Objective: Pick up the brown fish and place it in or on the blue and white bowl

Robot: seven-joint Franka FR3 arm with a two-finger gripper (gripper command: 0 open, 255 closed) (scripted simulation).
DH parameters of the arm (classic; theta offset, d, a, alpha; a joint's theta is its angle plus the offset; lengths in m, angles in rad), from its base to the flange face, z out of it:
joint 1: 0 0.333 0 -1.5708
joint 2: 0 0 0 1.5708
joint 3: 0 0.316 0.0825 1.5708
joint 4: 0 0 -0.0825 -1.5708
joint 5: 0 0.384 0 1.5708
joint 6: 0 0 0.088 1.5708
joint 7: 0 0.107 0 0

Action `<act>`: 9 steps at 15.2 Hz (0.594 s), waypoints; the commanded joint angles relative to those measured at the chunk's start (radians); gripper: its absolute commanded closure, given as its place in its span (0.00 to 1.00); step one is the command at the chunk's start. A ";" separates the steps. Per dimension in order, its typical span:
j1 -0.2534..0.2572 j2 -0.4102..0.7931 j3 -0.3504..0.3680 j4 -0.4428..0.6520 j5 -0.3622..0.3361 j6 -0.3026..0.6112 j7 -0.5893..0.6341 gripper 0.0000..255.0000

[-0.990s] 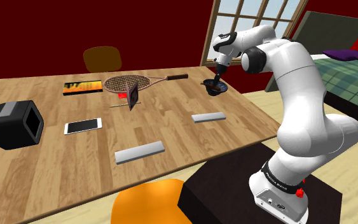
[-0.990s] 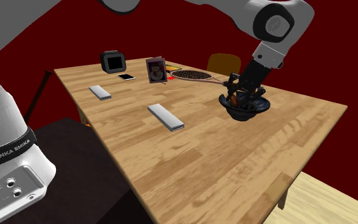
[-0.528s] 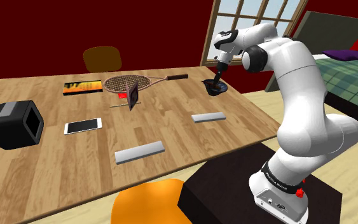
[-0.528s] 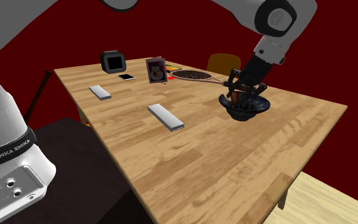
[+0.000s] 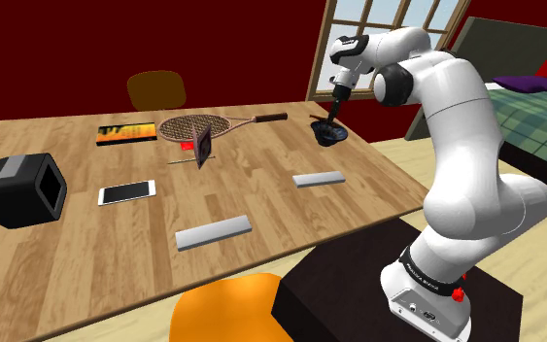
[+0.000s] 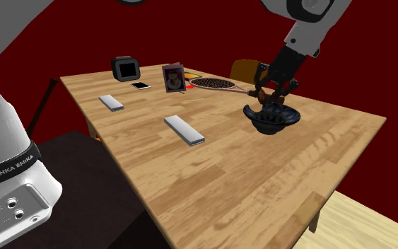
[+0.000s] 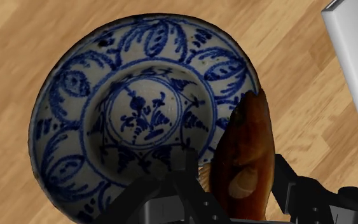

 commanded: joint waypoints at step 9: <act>-0.046 0.019 0.001 0.151 -0.004 -0.124 0.026 1.00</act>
